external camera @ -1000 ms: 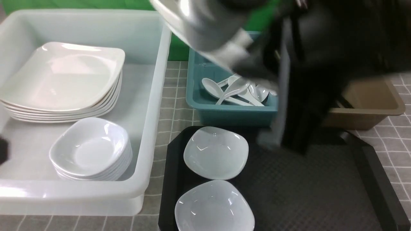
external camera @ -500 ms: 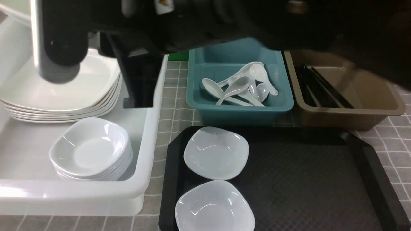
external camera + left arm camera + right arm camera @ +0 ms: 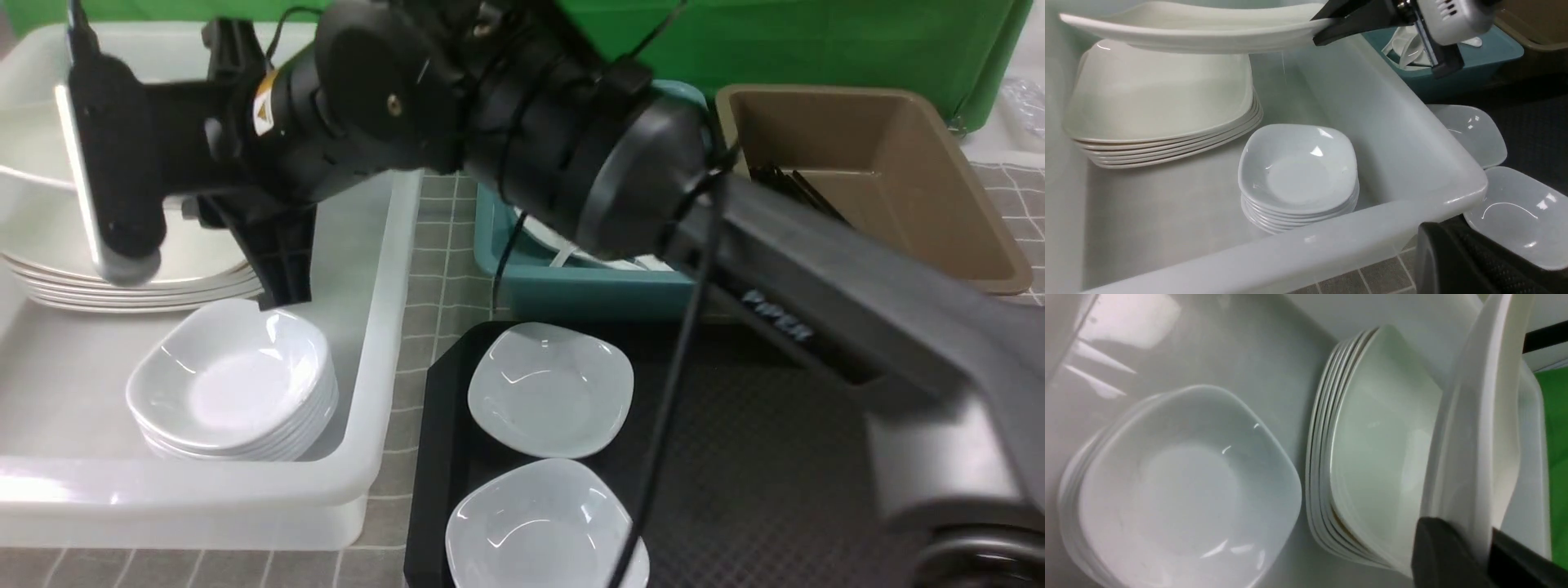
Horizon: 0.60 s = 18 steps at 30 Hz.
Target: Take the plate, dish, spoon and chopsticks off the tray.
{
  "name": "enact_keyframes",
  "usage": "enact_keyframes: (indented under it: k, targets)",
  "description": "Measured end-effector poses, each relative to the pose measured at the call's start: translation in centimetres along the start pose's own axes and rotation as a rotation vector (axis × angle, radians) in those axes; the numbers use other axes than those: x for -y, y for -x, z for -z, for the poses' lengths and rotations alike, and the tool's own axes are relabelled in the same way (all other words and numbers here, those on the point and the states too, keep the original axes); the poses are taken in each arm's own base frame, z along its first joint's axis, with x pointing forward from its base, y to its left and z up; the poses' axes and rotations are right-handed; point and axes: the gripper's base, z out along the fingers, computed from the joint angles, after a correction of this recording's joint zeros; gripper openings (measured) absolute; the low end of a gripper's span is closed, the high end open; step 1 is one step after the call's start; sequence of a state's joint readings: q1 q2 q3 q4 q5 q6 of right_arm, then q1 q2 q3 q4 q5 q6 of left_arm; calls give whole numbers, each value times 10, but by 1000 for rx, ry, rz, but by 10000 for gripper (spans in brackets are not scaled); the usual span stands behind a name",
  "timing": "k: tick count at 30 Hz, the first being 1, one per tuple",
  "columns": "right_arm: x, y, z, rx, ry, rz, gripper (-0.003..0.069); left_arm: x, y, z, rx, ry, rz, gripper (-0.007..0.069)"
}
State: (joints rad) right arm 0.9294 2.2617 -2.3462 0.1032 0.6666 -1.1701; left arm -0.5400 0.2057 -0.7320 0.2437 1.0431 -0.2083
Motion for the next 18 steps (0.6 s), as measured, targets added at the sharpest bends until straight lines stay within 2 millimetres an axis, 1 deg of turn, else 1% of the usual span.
enact_keyframes:
  k: [5,8,12,13,18]
  targets:
    - [-4,-12,-26,1,-37,43,62,-1,-5,0,-49,10,0,6]
    - [-8,-17,-43,14,-79,45,62,2,-5,0,-58,-19,-11,6]
    - [-17,-25,-66,17,-101,61,62,6,-5,1,-56,-62,-12,6]
    - [-21,-28,-75,18,-114,77,62,7,-5,1,-56,-79,-4,6]
    - [-35,-38,-101,14,-140,113,62,13,-6,1,-64,-147,-13,6]
